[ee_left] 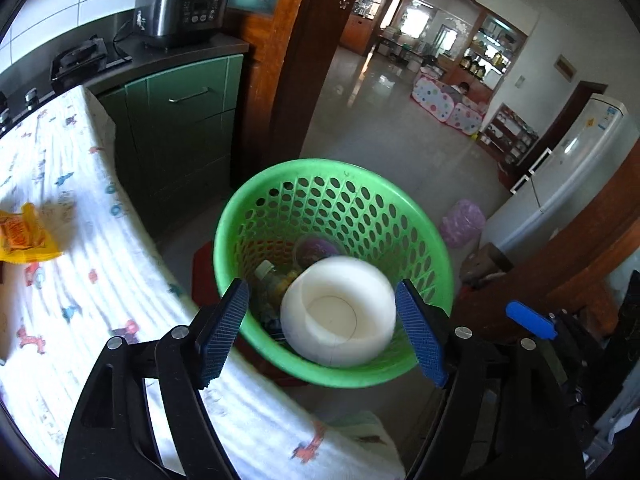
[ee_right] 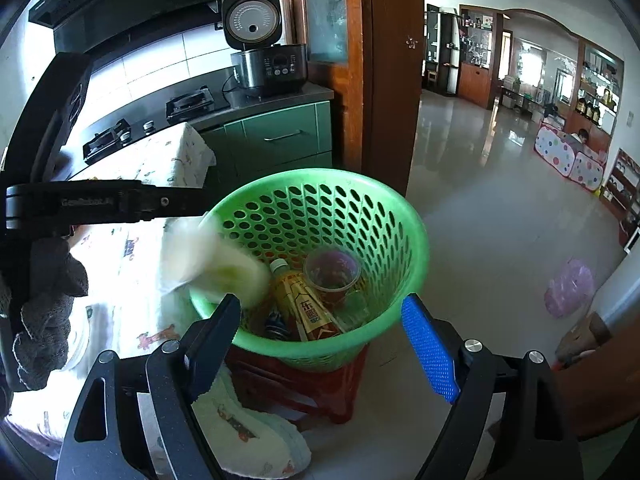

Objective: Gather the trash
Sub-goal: 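Drop the white cup into the basket with the left tool while the right tool drops the clear cup, then grasp the red snack bag with the left tool while the right tool grasps the white lid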

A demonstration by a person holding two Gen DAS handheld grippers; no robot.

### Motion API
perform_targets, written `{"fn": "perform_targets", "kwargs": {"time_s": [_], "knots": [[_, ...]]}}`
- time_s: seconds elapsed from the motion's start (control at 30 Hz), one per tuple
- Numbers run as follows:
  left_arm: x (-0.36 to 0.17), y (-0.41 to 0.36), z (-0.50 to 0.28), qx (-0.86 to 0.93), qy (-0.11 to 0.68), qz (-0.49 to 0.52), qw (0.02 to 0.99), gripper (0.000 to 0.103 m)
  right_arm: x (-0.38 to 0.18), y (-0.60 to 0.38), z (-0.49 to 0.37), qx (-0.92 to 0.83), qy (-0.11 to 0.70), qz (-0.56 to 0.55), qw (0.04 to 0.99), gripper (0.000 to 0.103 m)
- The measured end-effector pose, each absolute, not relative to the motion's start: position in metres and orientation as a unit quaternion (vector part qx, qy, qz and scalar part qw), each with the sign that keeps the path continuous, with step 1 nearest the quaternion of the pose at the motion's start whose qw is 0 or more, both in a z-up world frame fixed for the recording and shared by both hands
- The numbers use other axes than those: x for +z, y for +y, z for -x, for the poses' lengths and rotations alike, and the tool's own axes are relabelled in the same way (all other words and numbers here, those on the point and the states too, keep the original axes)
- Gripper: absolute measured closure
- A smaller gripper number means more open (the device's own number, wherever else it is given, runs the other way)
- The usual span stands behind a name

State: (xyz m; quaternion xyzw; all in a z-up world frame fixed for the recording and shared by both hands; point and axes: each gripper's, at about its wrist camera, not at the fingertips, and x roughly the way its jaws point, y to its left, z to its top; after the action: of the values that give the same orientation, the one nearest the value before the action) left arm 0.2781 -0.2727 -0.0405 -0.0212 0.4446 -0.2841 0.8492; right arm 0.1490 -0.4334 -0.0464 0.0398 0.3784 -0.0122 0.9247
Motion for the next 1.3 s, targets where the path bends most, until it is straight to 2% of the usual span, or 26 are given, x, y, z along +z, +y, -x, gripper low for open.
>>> {"fn": "perform_targets", "kwargs": {"time_s": [0.33, 0.57, 0.67, 1.03, 1.3], "knots": [[-0.012, -0.185, -0.243, -0.228, 0.395, -0.002, 0.89, 0.028, -0.041, -0.382, -0.143, 0.071, 0.388, -0.048, 0.918, 0.023], [-0.001, -0.108, -0.219, -0.171, 0.38, 0.015, 0.909, 0.028, -0.038, -0.315, -0.128, 0.157, 0.39, -0.018, 0.907, 0.018], [-0.001, -0.075, -0.206, -0.144, 0.373, 0.018, 0.916, 0.028, -0.037, -0.286, -0.121, 0.201, 0.392, -0.007, 0.898, 0.014], [-0.012, 0.031, -0.171, -0.055, 0.366, 0.047, 0.928, 0.028, -0.064, -0.207, -0.119, 0.257, 0.418, 0.067, 0.869, 0.012], [-0.034, 0.089, -0.166, -0.015, 0.385, 0.073, 0.92, 0.02, -0.087, -0.197, -0.137, 0.25, 0.446, 0.085, 0.855, 0.011]]}}
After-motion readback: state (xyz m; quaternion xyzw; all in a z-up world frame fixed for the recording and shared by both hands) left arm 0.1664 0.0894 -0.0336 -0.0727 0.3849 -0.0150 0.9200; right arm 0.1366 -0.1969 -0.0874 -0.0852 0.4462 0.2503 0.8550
